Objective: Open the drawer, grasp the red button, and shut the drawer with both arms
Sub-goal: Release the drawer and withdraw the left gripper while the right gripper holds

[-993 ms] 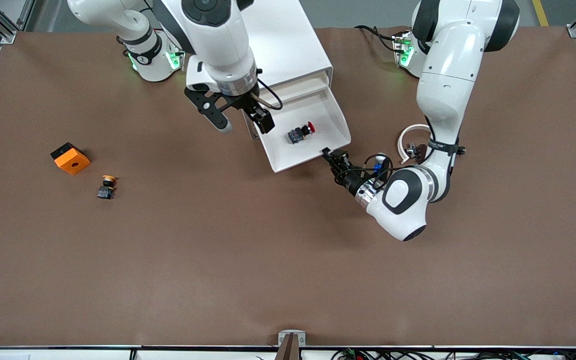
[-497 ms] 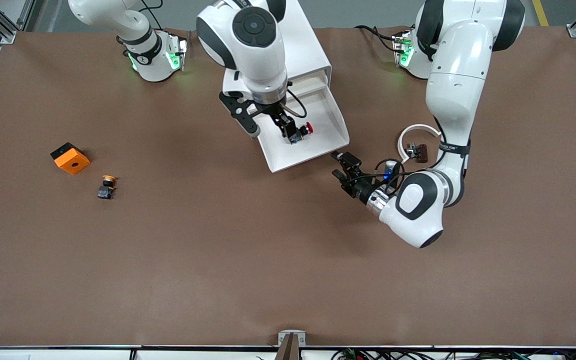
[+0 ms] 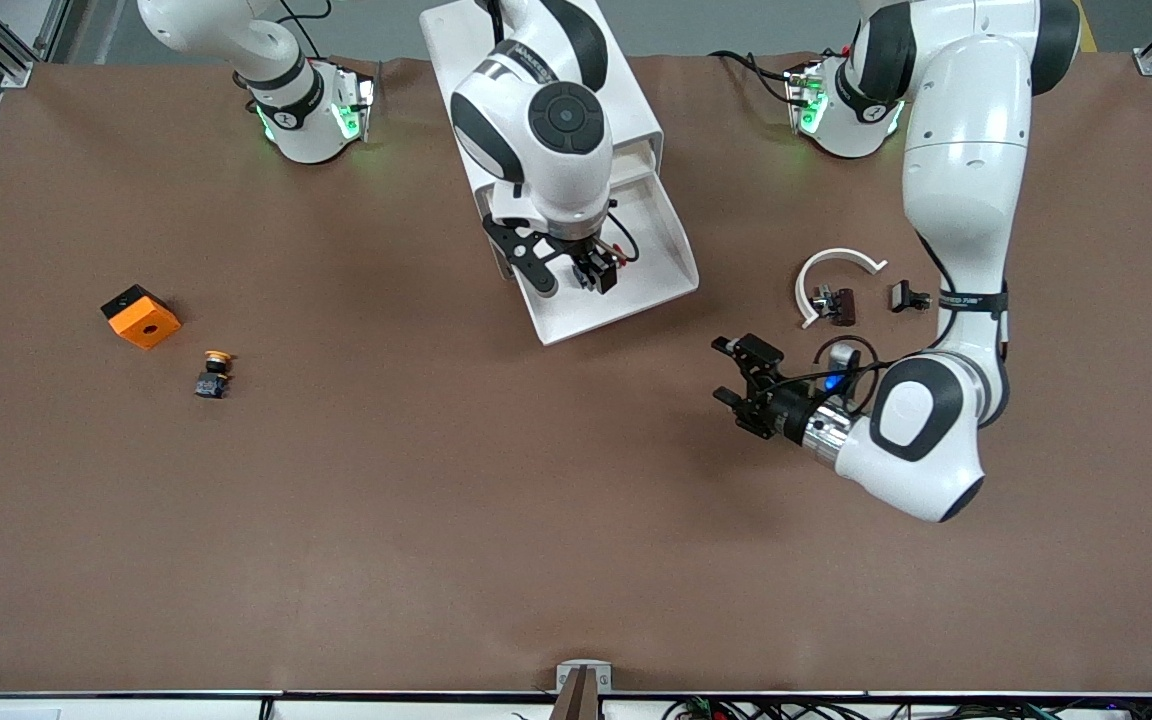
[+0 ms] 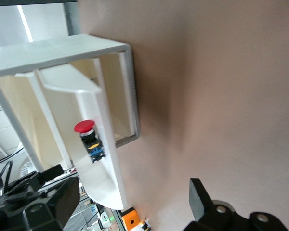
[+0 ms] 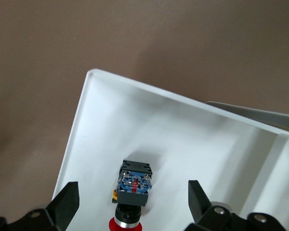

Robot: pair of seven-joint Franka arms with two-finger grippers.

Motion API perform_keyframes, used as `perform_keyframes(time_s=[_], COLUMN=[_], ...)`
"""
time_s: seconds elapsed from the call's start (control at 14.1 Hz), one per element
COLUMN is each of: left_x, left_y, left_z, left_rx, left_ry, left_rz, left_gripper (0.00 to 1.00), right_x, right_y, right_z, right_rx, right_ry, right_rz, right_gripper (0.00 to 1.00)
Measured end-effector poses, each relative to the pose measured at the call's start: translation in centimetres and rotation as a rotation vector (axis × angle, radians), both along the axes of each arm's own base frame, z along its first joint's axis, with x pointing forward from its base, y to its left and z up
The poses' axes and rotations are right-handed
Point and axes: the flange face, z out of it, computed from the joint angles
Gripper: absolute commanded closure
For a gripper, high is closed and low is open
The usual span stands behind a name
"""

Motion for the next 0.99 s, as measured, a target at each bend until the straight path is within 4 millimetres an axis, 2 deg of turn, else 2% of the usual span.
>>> perform_keyframes(time_s=[0.21, 0.5, 0.57, 0.64, 0.71, 0.85, 0.99], left_x=[1.0, 1.8, 1.8, 1.7, 1.5, 1.3, 1.4], left_y=[3.2, 5.2, 5.5, 5.8, 6.0, 6.1, 5.5], left_z=[0.4, 2.0, 2.8, 3.5, 4.2, 5.6, 7.3], left_rx=[-0.025, -0.08, -0.083, -0.078, -0.065, -0.011, 0.035], left_ry=[-0.101, -0.267, -0.311, -0.349, -0.382, -0.444, -0.541], left_rz=[-0.023, -0.131, -0.183, -0.238, -0.297, -0.424, -0.561], left_gripper=[0.0, 0.0, 0.0, 0.0, 0.0, 0.0, 0.0], right_x=[-0.6, -0.8, -0.9, -1.0, -1.0, -1.0, -1.1], right_y=[1.1, 1.5, 1.6, 1.6, 1.7, 1.7, 1.8], right_z=[-2.3, -4.0, -4.2, -4.3, -4.3, -4.3, -4.3], right_rx=[-0.007, -0.02, -0.022, -0.023, -0.023, -0.022, -0.021], right_ry=[0.005, 0.016, 0.017, 0.018, 0.018, 0.018, 0.018], right_rz=[0.015, 0.02, 0.023, 0.025, 0.026, 0.028, 0.036], right_gripper=[0.0, 0.0, 0.08, 0.27, 0.39, 0.54, 0.62])
